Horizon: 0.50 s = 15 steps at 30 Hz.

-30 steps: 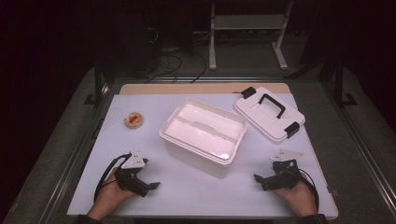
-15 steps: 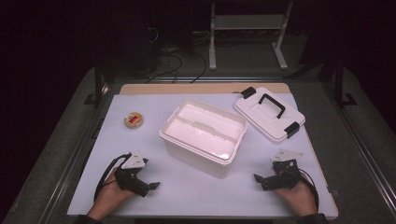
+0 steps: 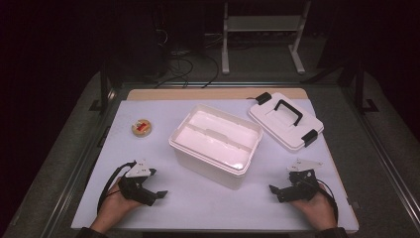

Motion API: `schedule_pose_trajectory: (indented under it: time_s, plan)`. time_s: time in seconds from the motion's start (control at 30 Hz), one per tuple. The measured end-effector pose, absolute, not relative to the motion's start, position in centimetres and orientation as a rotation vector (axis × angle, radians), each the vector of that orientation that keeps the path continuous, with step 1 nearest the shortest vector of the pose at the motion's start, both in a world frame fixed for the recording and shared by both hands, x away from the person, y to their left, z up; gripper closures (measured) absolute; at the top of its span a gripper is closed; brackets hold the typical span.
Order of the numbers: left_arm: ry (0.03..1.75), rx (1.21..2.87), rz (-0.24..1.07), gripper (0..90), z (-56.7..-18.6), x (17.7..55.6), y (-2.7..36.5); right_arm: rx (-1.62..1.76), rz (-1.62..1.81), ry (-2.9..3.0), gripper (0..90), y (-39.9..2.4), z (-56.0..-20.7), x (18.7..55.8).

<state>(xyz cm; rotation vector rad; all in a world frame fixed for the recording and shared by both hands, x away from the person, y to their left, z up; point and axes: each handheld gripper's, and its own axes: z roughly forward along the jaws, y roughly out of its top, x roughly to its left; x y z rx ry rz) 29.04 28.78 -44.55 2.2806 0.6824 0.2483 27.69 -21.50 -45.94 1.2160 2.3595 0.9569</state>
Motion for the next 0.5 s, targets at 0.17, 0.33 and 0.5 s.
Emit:
schedule_pose_trajectory:
  time_s: [0.17, 0.33, 0.5]
  plan:
    - [0.66, 2.278, 0.236, 19.8, -43.8, 29.2, 28.8, 1.216, 0.957, 2.36, 0.0, -21.5, -45.9, 27.7]
    - [0.641, 2.258, 0.24, 38.3, -42.7, 29.9, 28.9, 1.219, 0.958, 2.357, 12.6, -21.6, -45.6, 27.6]
    - [0.637, 2.248, 0.226, 60.2, -41.6, 30.9, 28.7, 1.199, 0.97, 2.36, 35.3, -21.4, -44.9, 27.6]
